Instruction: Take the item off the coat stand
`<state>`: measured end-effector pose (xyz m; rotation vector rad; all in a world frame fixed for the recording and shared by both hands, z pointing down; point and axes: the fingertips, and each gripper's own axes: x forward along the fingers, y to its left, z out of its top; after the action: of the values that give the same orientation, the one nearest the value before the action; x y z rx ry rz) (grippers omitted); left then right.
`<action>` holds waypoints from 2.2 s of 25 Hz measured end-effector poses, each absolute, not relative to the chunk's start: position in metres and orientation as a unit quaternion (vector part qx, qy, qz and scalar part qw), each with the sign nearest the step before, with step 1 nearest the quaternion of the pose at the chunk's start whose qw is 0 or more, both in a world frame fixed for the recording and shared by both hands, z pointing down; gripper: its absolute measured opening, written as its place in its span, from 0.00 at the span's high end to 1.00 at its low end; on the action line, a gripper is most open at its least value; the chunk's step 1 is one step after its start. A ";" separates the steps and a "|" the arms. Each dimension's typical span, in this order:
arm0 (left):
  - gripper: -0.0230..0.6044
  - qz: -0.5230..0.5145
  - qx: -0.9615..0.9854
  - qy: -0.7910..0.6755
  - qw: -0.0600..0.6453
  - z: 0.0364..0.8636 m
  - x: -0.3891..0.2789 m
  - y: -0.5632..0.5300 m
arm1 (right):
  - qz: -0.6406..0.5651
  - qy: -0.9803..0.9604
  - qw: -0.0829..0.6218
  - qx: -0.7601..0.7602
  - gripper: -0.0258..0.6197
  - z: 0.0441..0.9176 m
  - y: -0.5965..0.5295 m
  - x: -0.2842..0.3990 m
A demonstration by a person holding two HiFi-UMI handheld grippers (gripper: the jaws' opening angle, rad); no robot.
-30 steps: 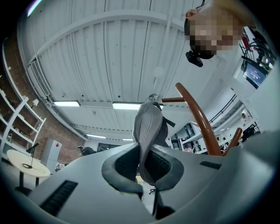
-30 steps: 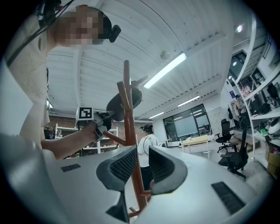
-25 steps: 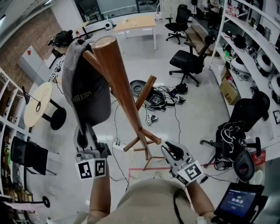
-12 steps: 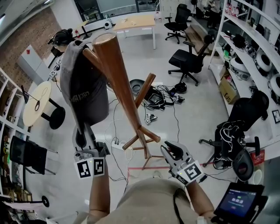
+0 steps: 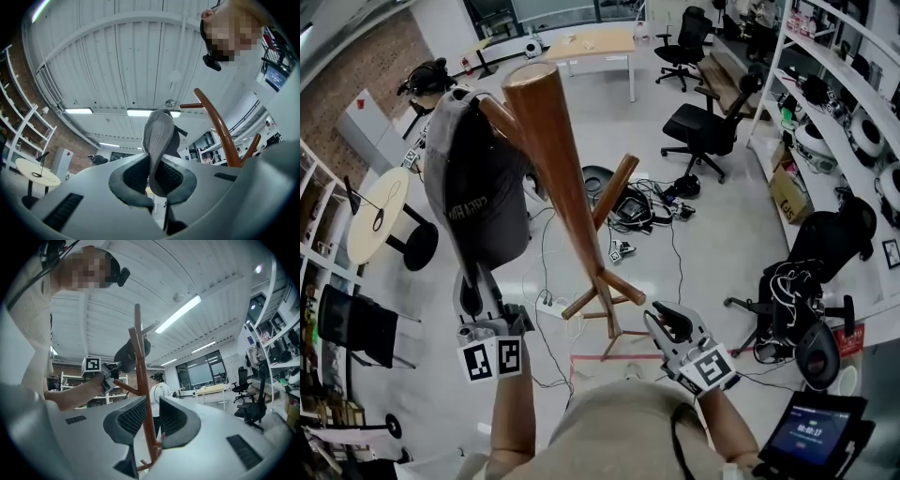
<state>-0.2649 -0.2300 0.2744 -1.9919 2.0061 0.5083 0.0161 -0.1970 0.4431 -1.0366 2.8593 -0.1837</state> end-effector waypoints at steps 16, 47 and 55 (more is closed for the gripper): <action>0.91 0.176 -0.668 0.713 0.123 0.288 -0.279 -0.209 | -0.064 0.945 0.045 -0.318 0.85 0.442 -0.191 0.009; 0.91 0.157 -0.662 0.728 0.086 0.324 -0.284 -0.175 | -0.088 0.953 0.039 -0.289 0.85 0.444 -0.178 -0.007; 0.91 0.158 -0.676 0.715 0.081 0.337 -0.275 -0.179 | -0.092 0.950 0.036 -0.297 0.85 0.445 -0.181 -0.004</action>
<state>-0.2751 -0.1786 0.3374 -2.0204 2.1384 0.4708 -0.0036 -0.1807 0.4446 -0.9122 2.9175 -0.2831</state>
